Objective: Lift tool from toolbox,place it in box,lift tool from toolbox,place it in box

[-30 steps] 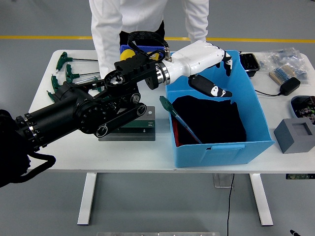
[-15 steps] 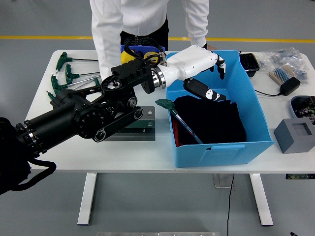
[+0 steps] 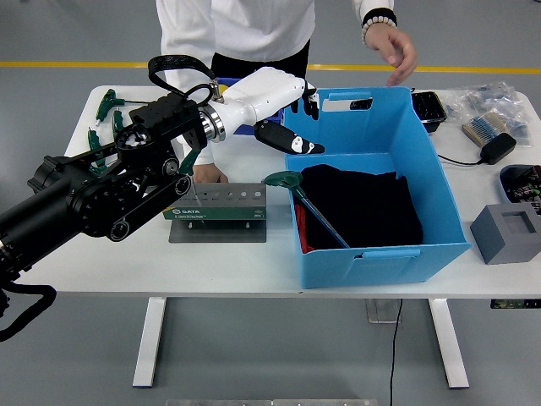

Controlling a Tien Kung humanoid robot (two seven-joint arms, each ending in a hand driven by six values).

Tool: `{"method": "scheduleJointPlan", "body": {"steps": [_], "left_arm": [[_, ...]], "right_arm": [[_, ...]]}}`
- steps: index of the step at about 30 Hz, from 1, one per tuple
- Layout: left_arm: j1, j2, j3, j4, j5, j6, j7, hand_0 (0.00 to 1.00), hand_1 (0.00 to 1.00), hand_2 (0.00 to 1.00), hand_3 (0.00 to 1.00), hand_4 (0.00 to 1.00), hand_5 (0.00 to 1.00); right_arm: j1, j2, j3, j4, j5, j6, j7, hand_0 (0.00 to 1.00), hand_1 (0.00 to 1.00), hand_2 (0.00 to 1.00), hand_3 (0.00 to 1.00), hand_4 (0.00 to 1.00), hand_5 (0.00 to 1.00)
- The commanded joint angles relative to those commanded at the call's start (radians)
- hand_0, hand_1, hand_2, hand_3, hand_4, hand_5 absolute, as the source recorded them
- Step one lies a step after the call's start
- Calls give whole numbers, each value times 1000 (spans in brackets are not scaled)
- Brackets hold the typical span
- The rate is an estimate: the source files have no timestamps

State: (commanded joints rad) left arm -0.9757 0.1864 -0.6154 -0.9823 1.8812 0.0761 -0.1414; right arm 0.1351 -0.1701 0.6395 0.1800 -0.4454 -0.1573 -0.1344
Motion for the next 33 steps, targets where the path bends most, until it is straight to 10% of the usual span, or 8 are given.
{"method": "scheduleJointPlan", "body": {"steps": [5,18,26,33], "left_arm": [[75,39,-111,-19,31,-9,27,384,460,549,545,927,642],[411,85,-568,-182,-42,172,187,306,308,411,560,926,656],[556,73,-571,-221,-368,332,372,251,294,422,564,825,666],[638,47,-552,-213,-667,437,393,217,276,427,555,740,672]], "right_arm": [[-1,2,3,0,-3,0,-2,658,664,734,668,940,727],[-6,9,2,0,4,-2,1,654,662,732,665,939,729],[-7,14,-13,0,9,0,1,652,657,730,661,935,731],[-6,16,-26,0,16,0,2,652,655,730,661,934,732]]}}
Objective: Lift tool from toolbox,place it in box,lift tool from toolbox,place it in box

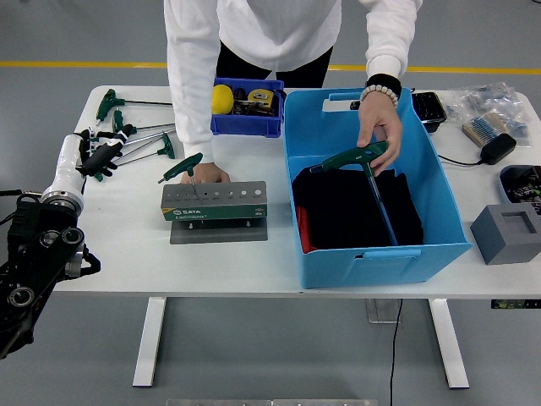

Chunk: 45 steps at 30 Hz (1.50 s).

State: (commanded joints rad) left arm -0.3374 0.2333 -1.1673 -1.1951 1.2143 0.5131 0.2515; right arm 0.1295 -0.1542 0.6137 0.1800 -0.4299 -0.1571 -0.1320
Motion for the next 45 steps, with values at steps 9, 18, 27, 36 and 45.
{"method": "scheduleJointPlan", "body": {"steps": [9,18,27,36,45], "left_arm": [[40,-18,5,-12,-370,32,23,199,278,452,592,739,767],[28,-26,47,-49,-588,-35,27,202,277,472,678,737,900],[-6,-43,99,-52,-658,-29,14,200,273,482,688,741,970],[-27,-50,140,-38,-678,-15,3,200,271,486,696,741,998],[-52,-60,171,-37,-686,-11,2,197,270,486,699,739,998]], "right_arm": [[1,2,-4,0,2,0,1,652,653,727,659,932,733],[8,1,-18,0,20,0,7,652,652,726,653,924,732],[12,0,-23,0,24,0,8,652,650,726,652,922,730],[14,-3,-32,0,32,2,10,652,650,727,650,921,732],[15,-3,-37,0,37,2,10,652,650,727,650,919,729]]}}
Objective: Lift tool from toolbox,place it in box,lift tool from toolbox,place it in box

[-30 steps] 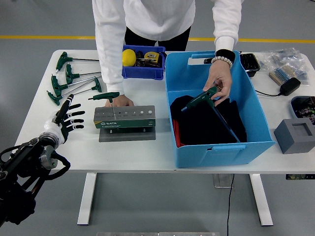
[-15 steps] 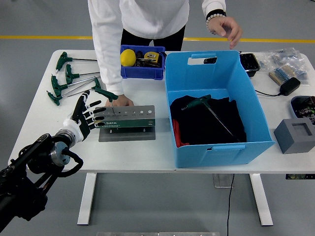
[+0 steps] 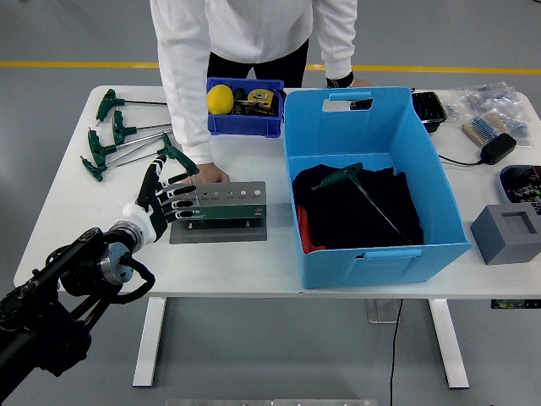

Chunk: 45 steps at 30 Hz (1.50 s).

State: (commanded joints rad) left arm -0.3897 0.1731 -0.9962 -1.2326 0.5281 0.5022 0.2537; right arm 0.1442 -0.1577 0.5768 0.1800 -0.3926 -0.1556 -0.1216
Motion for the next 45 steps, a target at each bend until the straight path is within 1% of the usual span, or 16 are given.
{"method": "scheduleJointPlan", "body": {"steps": [9,13,14,17,19,20,27,31,32,33,37,38,41,43,45], "left_arm": [[-39,-10,28,12,-12,2,-5,198,265,479,701,739,998],[-49,-11,36,14,-24,-5,-10,198,265,479,701,739,998],[-52,-12,37,16,-30,-11,-15,197,266,482,693,759,998],[-59,-13,44,22,-72,-45,-38,197,266,482,693,759,998],[-63,-14,48,25,-90,-57,-46,197,266,482,693,759,998],[-66,-15,50,27,-100,-65,-52,198,269,486,689,860,998],[-82,-27,48,26,-152,-80,-72,198,269,487,680,869,998],[-96,-31,44,9,-197,-89,-84,198,269,487,680,869,998],[-100,-31,42,2,-219,-94,-91,193,268,484,653,843,998],[-102,-30,40,-3,-236,-97,-97,193,268,484,653,843,998],[-115,-21,29,-30,-326,-109,-125,193,268,484,653,843,998],[-117,-19,26,-35,-337,-110,-128,196,266,480,627,825,998],[-127,-3,8,-60,-369,-108,-140,196,266,480,627,825,998],[-136,15,-5,-83,-382,-102,-144,196,266,480,627,825,998],[-142,28,-14,-98,-388,-96,-146,195,268,482,607,842,998]], "right_arm": [[2,-2,-5,0,-1,1,0,651,651,726,650,919,730],[3,-3,-7,0,1,1,1,651,651,726,650,919,730],[3,-3,-7,0,1,1,1,651,650,726,650,919,729],[5,-4,-10,0,3,0,2,651,650,726,650,919,729],[5,-5,-10,0,4,0,2,651,650,726,650,919,729],[5,-4,-10,0,5,0,2,651,650,726,651,921,729],[4,-3,-11,0,5,-1,1,651,650,726,651,922,727],[3,-4,-13,0,6,0,1,651,650,726,651,922,727],[3,-4,-12,0,5,0,1,651,650,726,651,923,728],[3,-4,-12,0,4,0,1,651,650,726,651,923,728],[2,-4,-13,0,5,1,1,651,650,726,651,923,728],[1,-4,-13,0,5,1,1,651,650,726,652,922,727],[1,-4,-11,0,3,1,0,651,650,726,652,922,727],[1,-4,-10,0,2,1,0,651,650,726,652,922,727],[1,-4,-12,0,5,2,1,651,650,725,652,922,727]]}}
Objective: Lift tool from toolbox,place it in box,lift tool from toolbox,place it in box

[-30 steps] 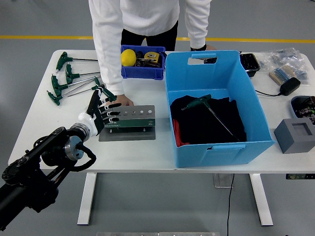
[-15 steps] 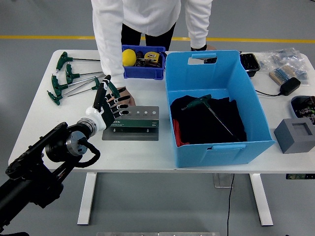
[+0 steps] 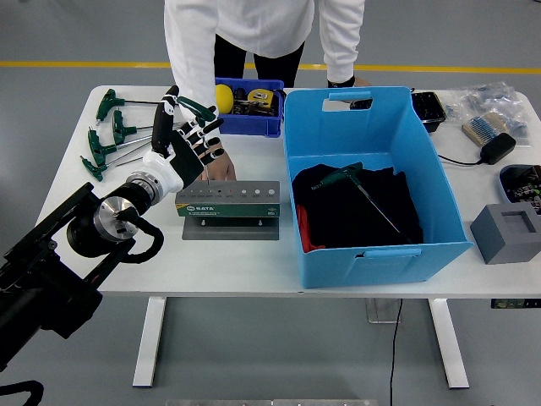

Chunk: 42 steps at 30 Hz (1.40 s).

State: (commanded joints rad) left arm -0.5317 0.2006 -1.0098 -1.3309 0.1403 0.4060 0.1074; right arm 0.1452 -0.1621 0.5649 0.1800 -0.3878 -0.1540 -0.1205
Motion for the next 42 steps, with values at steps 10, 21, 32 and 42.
{"method": "scheduleJointPlan", "body": {"steps": [10,21,32,42], "left_arm": [[-67,41,16,-103,-41,24,-9,208,278,485,587,853,998],[-172,58,227,-175,-96,-63,54,247,336,516,570,849,998],[-384,7,481,-149,-137,-112,74,245,341,517,573,852,998],[-561,-124,710,105,-147,-132,46,260,350,522,603,852,998]], "right_arm": [[-5,2,6,0,-6,0,-3,651,649,725,652,923,727],[-7,0,3,0,-14,0,-7,651,649,726,652,923,728],[4,-8,-27,0,1,2,-4,651,649,726,653,923,728],[29,-26,-79,0,28,3,7,651,648,725,653,924,729]]}}
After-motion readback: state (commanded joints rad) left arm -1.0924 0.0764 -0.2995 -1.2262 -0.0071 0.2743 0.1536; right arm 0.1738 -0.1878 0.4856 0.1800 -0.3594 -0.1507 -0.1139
